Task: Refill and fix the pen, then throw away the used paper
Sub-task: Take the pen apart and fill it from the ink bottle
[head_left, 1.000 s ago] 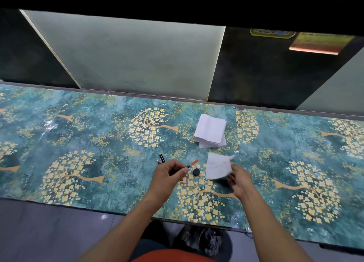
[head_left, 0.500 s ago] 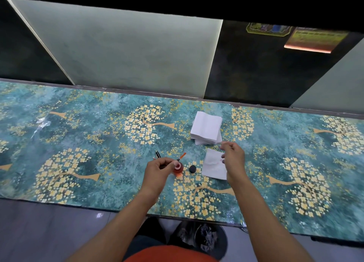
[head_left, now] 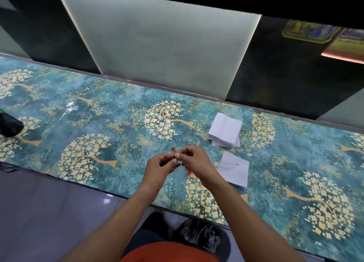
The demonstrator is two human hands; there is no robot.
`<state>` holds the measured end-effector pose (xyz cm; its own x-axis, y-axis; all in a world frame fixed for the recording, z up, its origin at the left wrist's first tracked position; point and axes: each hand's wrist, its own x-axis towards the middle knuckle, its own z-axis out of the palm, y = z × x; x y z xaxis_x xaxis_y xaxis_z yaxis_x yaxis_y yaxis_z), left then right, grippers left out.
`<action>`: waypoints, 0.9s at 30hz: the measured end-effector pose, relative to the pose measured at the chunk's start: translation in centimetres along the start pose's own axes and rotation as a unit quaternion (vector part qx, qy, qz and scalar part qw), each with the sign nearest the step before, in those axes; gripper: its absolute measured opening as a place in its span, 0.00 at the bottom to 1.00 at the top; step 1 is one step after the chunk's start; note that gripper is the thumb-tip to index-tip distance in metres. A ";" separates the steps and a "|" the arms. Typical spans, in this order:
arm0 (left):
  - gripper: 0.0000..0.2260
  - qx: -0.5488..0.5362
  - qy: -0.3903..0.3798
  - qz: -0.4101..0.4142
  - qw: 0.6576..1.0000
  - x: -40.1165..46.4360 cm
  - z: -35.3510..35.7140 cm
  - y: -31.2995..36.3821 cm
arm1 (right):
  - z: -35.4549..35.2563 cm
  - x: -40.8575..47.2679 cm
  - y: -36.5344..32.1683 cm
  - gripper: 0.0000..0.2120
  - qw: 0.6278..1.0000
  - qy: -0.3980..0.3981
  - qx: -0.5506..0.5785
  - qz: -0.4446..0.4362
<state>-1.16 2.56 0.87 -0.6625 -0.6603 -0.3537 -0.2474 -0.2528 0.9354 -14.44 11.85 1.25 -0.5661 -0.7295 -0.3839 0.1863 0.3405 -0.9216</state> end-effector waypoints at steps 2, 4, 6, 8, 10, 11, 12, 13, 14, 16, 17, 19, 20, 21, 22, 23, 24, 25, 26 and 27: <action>0.07 0.000 0.021 -0.005 1.000 -0.2 -0.8 -0.2 | 0.8 0.5 0.2 0.04 1.000 -0.011 -0.016 -0.001; 0.07 0.010 0.042 -0.017 0.999 -0.3 -1.6 -0.5 | 1.4 1.2 0.4 0.05 0.999 -0.007 -0.051 0.001; 0.06 0.017 0.056 -0.028 0.998 -0.3 -2.6 -0.8 | 2.0 2.0 0.5 0.06 0.992 0.019 -0.126 -0.009; 0.05 0.021 0.066 -0.039 0.997 -0.2 -3.6 -1.1 | 2.6 2.8 0.3 0.04 0.970 0.029 -0.237 -0.045; 0.05 0.022 0.074 -0.048 0.996 -0.2 -4.5 -1.3 | 3.3 3.5 0.2 0.01 0.930 0.004 -0.358 -0.088; 0.05 0.021 0.078 -0.052 0.995 -0.2 -4.8 -1.4 | 3.8 3.8 0.2 0.03 0.902 -0.016 -0.419 -0.102; 0.05 0.019 0.082 -0.055 0.995 -0.2 -5.2 -1.4 | 4.3 4.2 0.3 0.04 0.869 -0.041 -0.481 -0.110; 0.05 0.018 0.086 -0.059 0.994 -0.1 -5.6 -1.4 | 4.9 4.5 0.6 0.05 0.830 -0.068 -0.542 -0.113; 0.05 0.018 0.087 -0.060 0.994 0.0 -5.9 -1.3 | 5.6 4.7 0.8 0.06 0.790 -0.095 -0.595 -0.114; 0.04 0.024 0.086 -0.060 0.994 0.3 -6.7 -1.0 | 7.0 5.0 1.4 0.08 0.728 -0.132 -0.663 -0.111; 0.03 0.025 0.084 -0.061 0.994 0.5 -6.9 -0.9 | 7.3 5.0 1.8 0.09 0.709 -0.139 -0.683 -0.108; 0.02 0.030 0.078 -0.063 0.995 1.0 -7.6 -0.6 | 8.0 5.0 2.5 0.11 0.692 -0.140 -0.700 -0.106; 0.01 0.034 0.073 -0.062 0.995 1.3 -7.9 -0.4 | 8.1 4.9 2.7 0.11 0.690 -0.141 -0.702 -0.109; 0.01 0.038 0.069 -0.060 0.995 1.5 -8.2 -0.1 | 8.3 4.9 2.7 0.11 0.686 -0.144 -0.705 -0.114; 0.01 0.040 0.066 -0.058 0.995 1.8 -8.4 0.1 | 8.4 4.8 2.8 0.10 0.683 -0.148 -0.706 -0.117; 0.01 0.039 0.063 -0.056 0.996 2.0 -8.5 0.3 | 8.4 4.7 2.7 0.09 0.685 -0.149 -0.704 -0.115; 0.01 0.038 0.061 -0.052 0.996 2.2 -8.6 0.6 | 8.4 4.7 2.6 0.08 0.693 -0.144 -0.698 -0.113; 0.01 0.038 0.055 -0.048 0.997 2.5 -8.7 1.0 | 8.3 4.7 2.3 0.07 0.707 -0.134 -0.686 -0.109; 0.01 0.040 0.051 -0.046 0.997 2.7 -8.7 1.3 | 8.2 4.7 2.3 0.06 0.729 -0.121 -0.666 -0.103; 0.01 0.039 0.044 -0.045 0.997 3.0 -8.6 1.7 | 8.0 4.6 2.2 0.05 0.761 -0.101 -0.634 -0.091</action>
<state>2.51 -5.99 1.37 -0.5712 -0.6982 -0.4316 -0.3599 -0.2596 0.8962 -10.18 4.49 -3.04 -0.3311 -0.8658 -0.3752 -0.8780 0.4283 -0.2137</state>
